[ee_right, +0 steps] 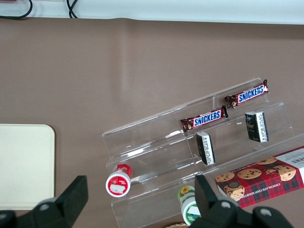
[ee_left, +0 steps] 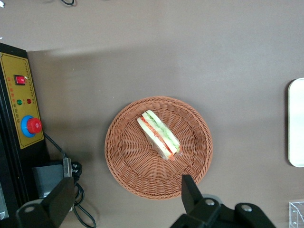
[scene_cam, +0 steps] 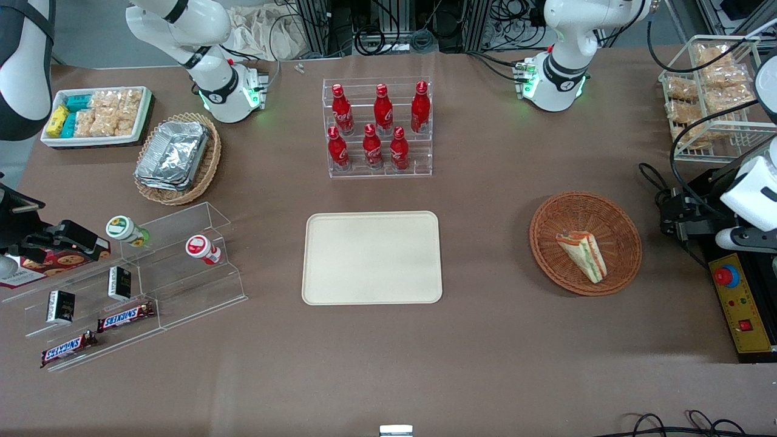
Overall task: Place sandwich from basket to tray
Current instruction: 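Move the left gripper over the wrapped sandwich in the wicker basket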
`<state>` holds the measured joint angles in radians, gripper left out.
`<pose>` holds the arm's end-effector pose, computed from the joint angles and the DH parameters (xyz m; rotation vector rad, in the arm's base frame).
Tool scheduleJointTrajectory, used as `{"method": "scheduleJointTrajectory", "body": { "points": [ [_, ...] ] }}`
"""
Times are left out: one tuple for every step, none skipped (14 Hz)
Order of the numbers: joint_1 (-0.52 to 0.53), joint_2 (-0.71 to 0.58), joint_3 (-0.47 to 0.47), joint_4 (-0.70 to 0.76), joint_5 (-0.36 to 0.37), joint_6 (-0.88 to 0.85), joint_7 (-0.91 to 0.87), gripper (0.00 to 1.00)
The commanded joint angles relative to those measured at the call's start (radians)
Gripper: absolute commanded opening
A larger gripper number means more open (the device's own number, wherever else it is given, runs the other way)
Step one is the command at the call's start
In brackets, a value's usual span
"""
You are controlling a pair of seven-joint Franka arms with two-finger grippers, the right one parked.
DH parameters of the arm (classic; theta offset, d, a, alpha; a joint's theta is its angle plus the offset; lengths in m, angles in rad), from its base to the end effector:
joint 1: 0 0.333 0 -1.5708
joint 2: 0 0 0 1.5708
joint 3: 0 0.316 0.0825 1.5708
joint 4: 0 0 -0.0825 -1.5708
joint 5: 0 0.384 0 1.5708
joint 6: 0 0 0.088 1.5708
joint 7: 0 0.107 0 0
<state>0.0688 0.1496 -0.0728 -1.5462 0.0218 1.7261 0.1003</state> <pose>0.6111 0.0026 0.5631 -3.1246 0.1663 -0.0472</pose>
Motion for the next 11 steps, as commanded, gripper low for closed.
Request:
{"method": "scheduleJointTrajectory", "body": {
  "points": [
    [0.003,0.019,-0.005,0.005,0.023,-0.010,-0.017,1.00],
    [0.002,0.019,-0.007,0.001,0.023,-0.010,-0.034,1.00],
    [-0.001,0.022,-0.008,0.012,0.023,-0.008,-0.056,1.00],
    [-0.004,0.025,-0.009,0.035,0.023,-0.008,-0.062,1.00],
    [-0.006,0.036,-0.009,0.040,0.023,-0.010,-0.065,1.00],
    [-0.007,0.039,-0.009,0.032,0.024,-0.010,-0.092,1.00],
    [-0.007,0.042,-0.010,0.031,0.023,-0.010,-0.159,1.00],
    [-0.007,0.042,-0.012,0.025,0.023,-0.011,-0.241,1.00],
    [-0.015,0.042,-0.013,0.006,0.023,-0.008,-0.305,1.00],
    [-0.030,0.042,-0.012,-0.006,0.023,-0.006,-0.341,1.00],
    [-0.033,0.042,-0.012,-0.018,0.024,0.000,-0.353,1.00]
  ]
}}
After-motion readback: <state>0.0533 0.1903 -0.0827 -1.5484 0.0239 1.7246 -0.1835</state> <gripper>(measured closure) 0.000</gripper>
